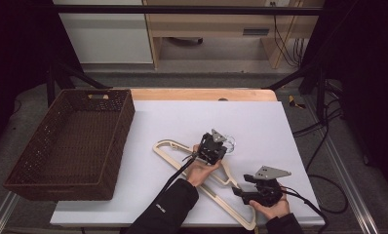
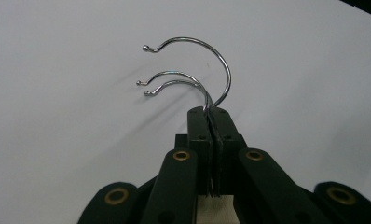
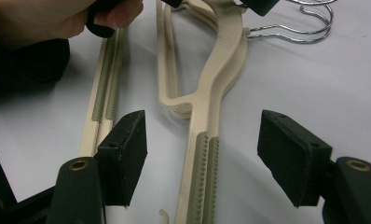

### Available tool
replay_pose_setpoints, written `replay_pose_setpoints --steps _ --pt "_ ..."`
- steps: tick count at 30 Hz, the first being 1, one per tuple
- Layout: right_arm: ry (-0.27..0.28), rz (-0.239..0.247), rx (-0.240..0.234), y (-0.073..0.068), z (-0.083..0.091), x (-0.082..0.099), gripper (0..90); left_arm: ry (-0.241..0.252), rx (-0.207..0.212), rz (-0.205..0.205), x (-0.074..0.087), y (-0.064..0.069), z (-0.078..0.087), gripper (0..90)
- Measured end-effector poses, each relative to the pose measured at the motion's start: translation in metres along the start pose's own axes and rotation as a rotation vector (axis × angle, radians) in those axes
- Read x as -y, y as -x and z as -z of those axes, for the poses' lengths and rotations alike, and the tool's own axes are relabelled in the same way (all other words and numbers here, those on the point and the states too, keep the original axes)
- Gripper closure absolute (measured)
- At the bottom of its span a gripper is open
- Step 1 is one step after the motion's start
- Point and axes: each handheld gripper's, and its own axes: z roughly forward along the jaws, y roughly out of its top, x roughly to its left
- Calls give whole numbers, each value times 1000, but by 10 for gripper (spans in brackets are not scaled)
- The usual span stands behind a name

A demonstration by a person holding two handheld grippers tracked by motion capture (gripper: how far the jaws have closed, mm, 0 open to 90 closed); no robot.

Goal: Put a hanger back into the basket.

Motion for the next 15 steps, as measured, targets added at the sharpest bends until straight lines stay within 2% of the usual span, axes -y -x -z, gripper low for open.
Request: replay_pose_setpoints --steps 5,7,9,12,15 --pt "23 -20 -20 0 2 -4 337 30 1 -11 -2 3 12 883" --pt "55 -20 -41 1 2 -10 347 43 1 -14 -2 4 17 884" --pt "58 -22 -38 1 1 -13 351 62 6 -17 -3 5 23 884" --pt "90 -44 -64 0 0 -25 375 85 9 -19 -3 7 31 884" --pt "97 -43 -67 -1 -1 -31 393 105 11 -22 -3 8 39 885"
